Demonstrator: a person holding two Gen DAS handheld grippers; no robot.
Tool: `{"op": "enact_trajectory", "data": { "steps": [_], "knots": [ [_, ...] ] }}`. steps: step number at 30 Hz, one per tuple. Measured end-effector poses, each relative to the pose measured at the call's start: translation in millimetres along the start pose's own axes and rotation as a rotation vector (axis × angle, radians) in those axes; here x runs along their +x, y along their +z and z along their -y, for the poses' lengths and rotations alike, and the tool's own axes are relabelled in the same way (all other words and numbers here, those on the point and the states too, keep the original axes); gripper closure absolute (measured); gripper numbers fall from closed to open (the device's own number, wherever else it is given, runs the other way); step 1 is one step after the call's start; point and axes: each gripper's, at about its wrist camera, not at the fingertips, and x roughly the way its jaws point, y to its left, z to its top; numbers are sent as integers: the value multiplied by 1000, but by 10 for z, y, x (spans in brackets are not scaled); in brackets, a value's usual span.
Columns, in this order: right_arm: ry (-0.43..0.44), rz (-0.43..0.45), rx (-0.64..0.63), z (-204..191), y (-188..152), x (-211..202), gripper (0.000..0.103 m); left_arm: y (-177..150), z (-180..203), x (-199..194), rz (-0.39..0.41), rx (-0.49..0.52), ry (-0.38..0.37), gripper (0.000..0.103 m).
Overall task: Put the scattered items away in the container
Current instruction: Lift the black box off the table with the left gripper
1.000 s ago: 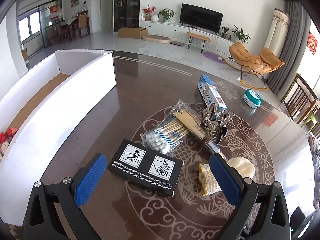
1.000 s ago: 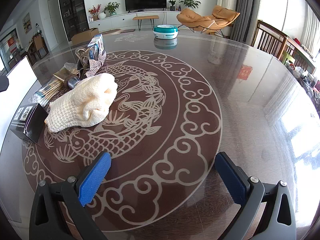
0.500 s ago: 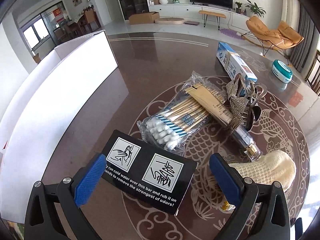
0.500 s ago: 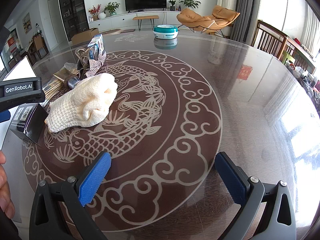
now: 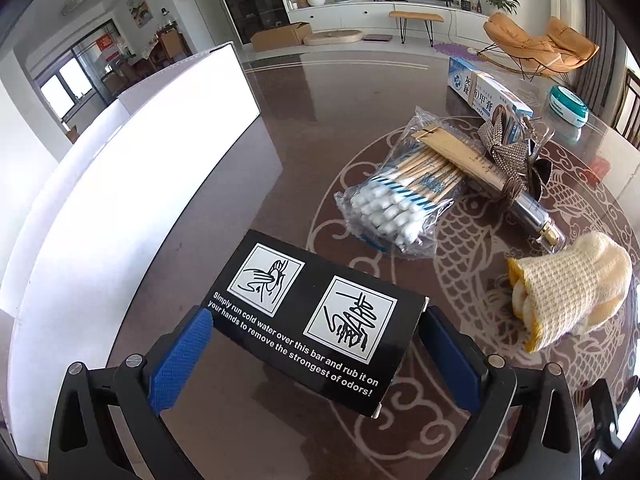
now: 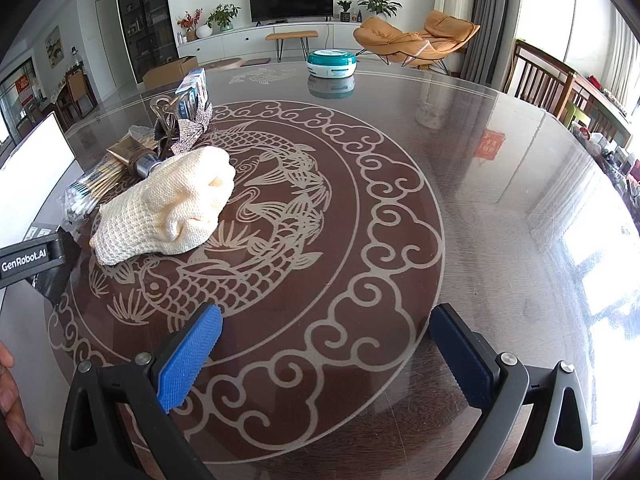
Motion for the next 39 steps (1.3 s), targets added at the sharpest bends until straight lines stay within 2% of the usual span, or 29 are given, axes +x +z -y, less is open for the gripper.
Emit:
{"op": "enact_trajectory", "data": {
  "steps": [6,12,17,21,26,33,35,39],
  "knots": [
    [0,0,0,2,1,1,0,-289,-563,-150,32,-10,-39,0],
    [0,0,0,3,3,1,0,-310,-963,-326,108,-81,-136,0],
    [0,0,0,-2,0,-3,0,-183,-875,-311,106,-129,-160,0],
    [0,0,0,4,3,-1,0,-33,-720,-277,108,-200,-107,0],
    [0,0,0,5,3,-1,0,4,-546,-115,57,-215,-64,0],
    [0,0,0,7,5,-1,0,-79,-545,222,-20,-238,-29,0],
    [0,0,0,7,5,-1,0,-93,-559,317,-45,-237,-31,0],
    [0,-1,0,8,6,-1,0,-120,-638,356,-31,-253,-89,0]
  ]
}}
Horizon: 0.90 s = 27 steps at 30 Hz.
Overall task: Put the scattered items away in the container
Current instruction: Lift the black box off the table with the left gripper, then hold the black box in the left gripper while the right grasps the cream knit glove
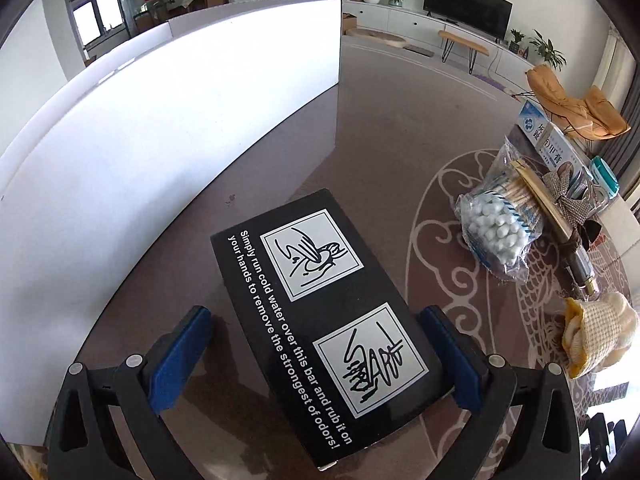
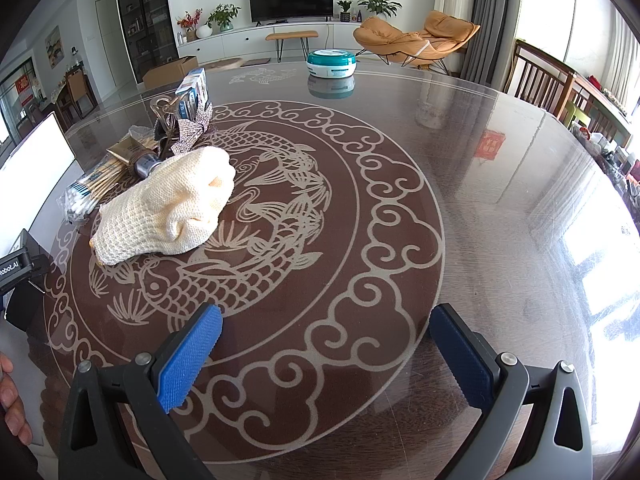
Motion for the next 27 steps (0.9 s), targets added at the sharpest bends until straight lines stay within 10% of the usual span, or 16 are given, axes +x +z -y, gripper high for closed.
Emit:
{"op": "enact_trajectory", "data": {
  "steps": [21,27],
  "knots": [
    [0,1,0,5,3,2,0,42,-75,49,64,333,-200,0],
    [0,1,0,4,4,2,0,-71,-107,-104,143,419,-272,43]
  ]
}}
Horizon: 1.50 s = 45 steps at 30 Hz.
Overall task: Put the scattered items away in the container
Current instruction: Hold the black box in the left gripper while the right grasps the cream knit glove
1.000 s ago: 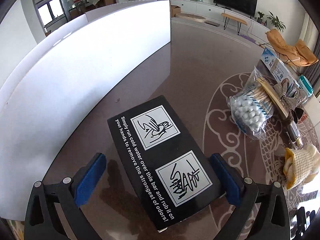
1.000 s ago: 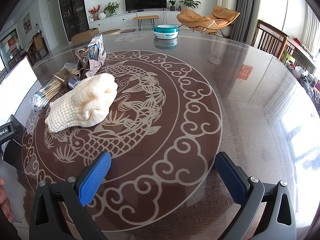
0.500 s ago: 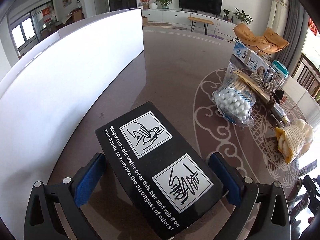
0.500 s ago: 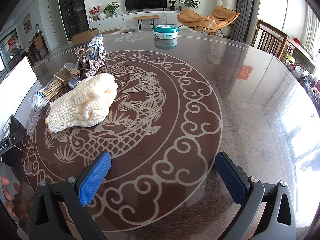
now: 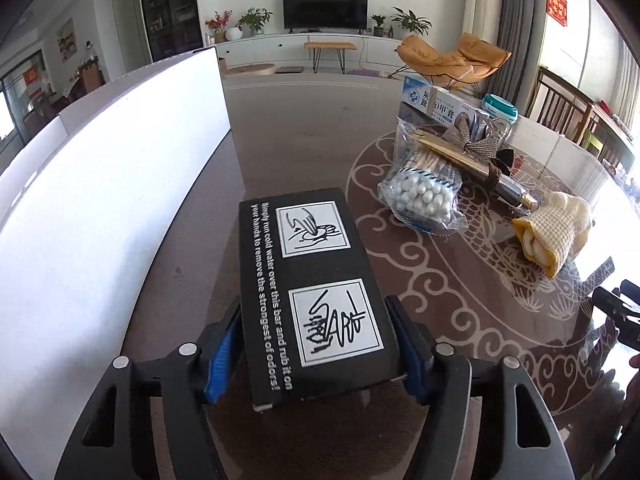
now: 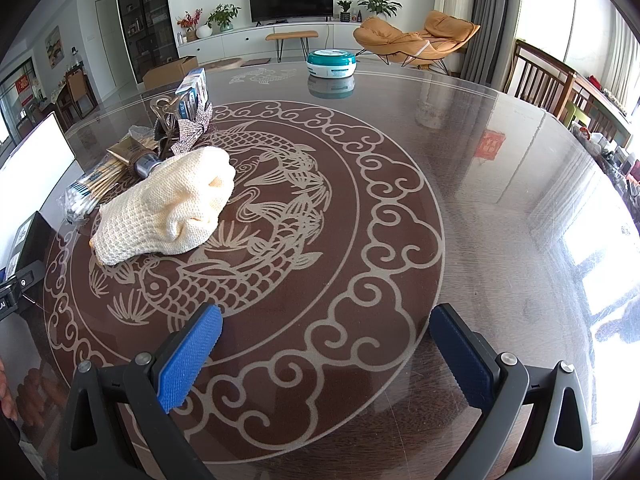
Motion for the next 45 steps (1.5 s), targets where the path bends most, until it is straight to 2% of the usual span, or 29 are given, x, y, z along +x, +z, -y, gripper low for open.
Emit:
{"op": "enact_trajectory", "data": {
  "steps": [9,14,18,26,43,45],
  "knots": [
    [0,0,0,1,1,1,0,-211,371,-207,8,142,-120,45],
    [0,0,0,0,-1,0,0,-215,370,-228,6,130,-111,43],
    [0,0,0,4,3,2,0,-221,303,-217,-7,96,-84,26],
    [0,0,0,5,4,3,0,-186,316,-150,-16,86,-72,18],
    [2,-3,0,11,13,5,0,-178,295,-143,-21,80,-65,14],
    [46,-19,42,46,61,-10,0,-169,292,-136,-23,79,-63,13]
  ]
}}
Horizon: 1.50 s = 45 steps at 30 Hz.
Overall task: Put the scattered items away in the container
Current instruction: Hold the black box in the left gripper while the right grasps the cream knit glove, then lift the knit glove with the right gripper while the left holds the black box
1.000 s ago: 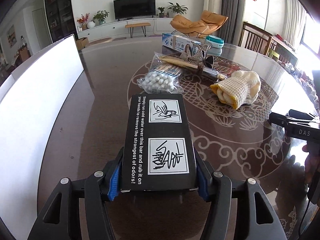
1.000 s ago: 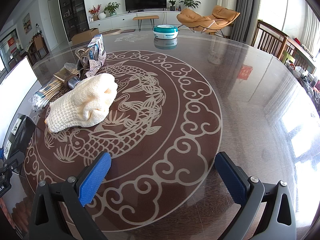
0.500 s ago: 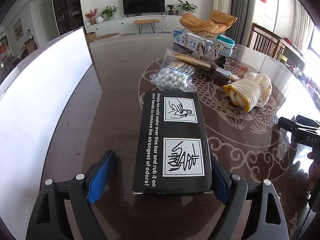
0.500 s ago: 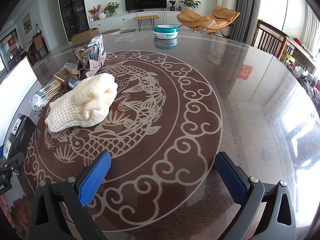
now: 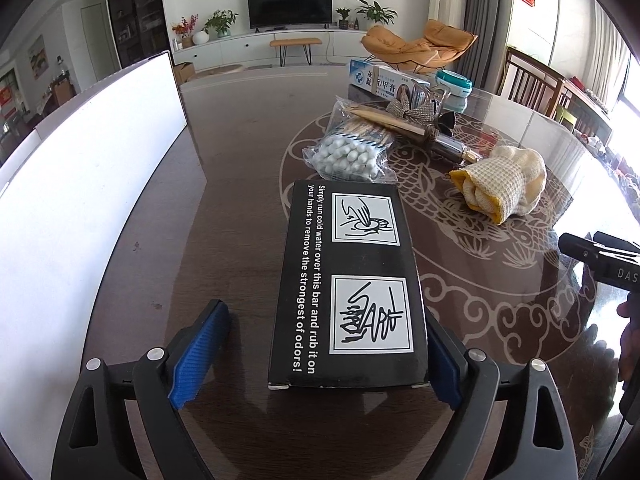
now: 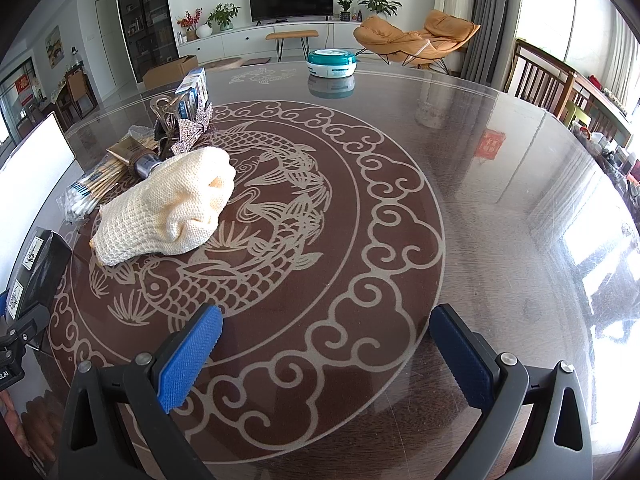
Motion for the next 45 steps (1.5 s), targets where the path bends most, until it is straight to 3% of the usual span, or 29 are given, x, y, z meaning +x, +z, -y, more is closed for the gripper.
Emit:
{"op": "enact_trajectory", "data": {
  "steps": [2,4,6,9,13,16,20,24,28,34,45],
  "knots": [
    [129,51,130,36,101,-125,0,0,3,2,-1,0,2,13],
    [171,108,244,-1,235,-236,0,1,1,1,0,0,1,13],
    [201,105,295,-152,411,-213,0,1,1,1,-1,0,1,13],
    [189,5,225,-537,629,48,0,1,0,1,0,0,1,13],
    [58,-36,22,-897,620,256,0,1,-1,1,0,-1,0,13],
    [62,2,-92,-833,460,241,2,4,-4,2,0,-1,0,13],
    [88,22,-214,-432,154,-9,3,4,-4,2,0,-1,0,13],
    [151,39,-150,-76,1,-223,2,6,-6,4,-1,0,1,12],
    [219,52,-111,-229,71,-222,2,1,-19,9,-7,-9,11,7],
    [104,-11,-241,-809,149,178,2,-4,-23,10,-9,-14,12,5],
    [73,12,-208,-805,186,234,0,7,-2,40,-21,4,-6,0]
  ]
}}
